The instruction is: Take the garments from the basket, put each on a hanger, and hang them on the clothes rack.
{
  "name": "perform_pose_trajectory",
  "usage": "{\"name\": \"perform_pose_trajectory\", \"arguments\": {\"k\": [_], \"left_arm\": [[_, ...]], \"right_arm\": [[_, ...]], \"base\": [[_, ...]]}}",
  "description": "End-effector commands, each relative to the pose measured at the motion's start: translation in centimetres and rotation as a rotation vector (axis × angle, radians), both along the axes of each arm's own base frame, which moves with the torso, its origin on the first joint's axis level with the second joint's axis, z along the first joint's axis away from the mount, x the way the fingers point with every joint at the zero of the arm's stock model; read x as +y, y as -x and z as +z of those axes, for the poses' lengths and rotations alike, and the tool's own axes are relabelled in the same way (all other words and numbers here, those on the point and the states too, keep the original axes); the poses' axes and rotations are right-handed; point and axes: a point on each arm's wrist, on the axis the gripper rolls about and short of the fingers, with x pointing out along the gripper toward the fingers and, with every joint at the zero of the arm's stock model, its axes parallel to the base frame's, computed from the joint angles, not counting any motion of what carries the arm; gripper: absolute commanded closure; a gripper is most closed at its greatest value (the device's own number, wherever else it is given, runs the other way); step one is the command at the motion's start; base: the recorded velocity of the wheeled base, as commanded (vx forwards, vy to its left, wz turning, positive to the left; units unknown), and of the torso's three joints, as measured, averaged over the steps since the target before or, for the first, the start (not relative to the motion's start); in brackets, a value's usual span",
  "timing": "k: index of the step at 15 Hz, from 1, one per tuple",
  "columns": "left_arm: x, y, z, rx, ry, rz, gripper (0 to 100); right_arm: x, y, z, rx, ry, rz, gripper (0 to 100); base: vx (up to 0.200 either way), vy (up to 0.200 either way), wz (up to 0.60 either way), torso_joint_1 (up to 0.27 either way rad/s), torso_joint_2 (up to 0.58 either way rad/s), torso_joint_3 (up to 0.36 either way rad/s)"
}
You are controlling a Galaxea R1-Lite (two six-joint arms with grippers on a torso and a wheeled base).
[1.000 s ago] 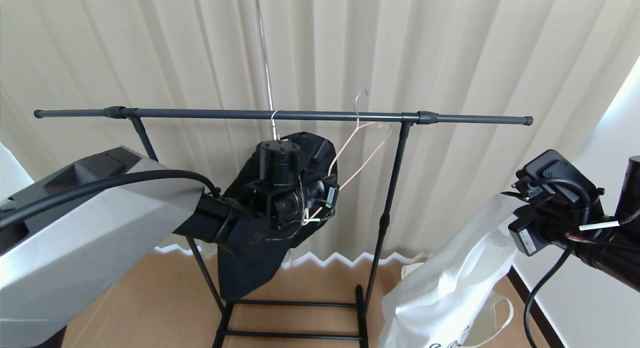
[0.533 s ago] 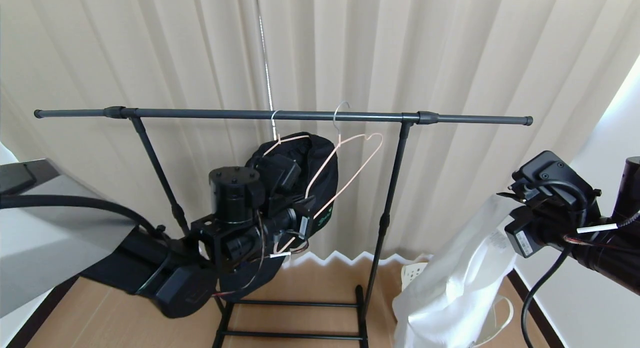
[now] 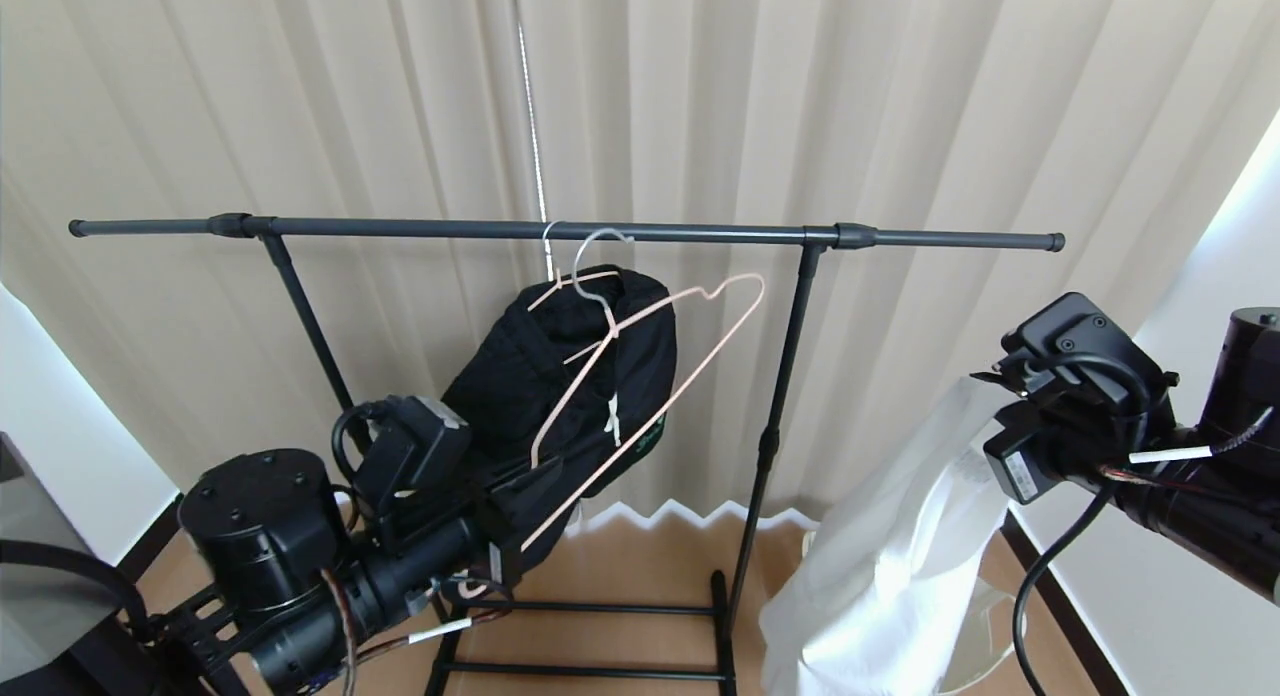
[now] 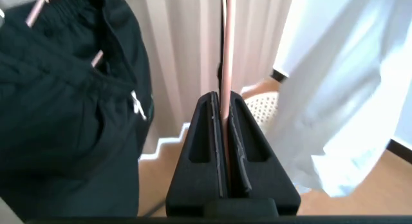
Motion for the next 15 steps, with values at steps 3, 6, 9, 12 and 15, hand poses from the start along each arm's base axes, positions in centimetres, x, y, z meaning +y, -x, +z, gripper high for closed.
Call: {"name": "perform_pose_trajectory", "arguments": {"k": [3,6,9,12,15], "left_arm": [[2.9,3.3,-1.7,0.118,-0.046,-0.055,100],[3.0,3.6,-1.8,0.111,-0.068,-0.061,100],[3.1,4.4,-2.2,0.143,-0.076,-0.118,100],[2.4,5.1,-2.3,0.151,-0.081,-0.177,100],[1.5,5.7,-2.3,0.154,-0.081,-0.23,100]], "right_arm": [[1.7,-3.0,-0.3,-0.01,0.021,-0.054,100],[2.3,-4.9,-2.1,-0.01,0.03,-0.155,100],[2.7,-6.7,-3.0,-0.085,-0.004,-0.235,100],[2.8,-6.6,-3.1,-0.083,-0.005,-0.24,100],[2.8,-6.6,-3.1,-0.09,-0.019,-0.244,100]], "base": [[0.0,0.0,0.0,0.0,0.0,0.0],[0.0,0.0,0.0,0.0,0.0,0.0],[0.0,0.0,0.0,0.0,0.0,0.0],[0.0,0.0,0.0,0.0,0.0,0.0],[0.0,0.0,0.0,0.0,0.0,0.0]]}}
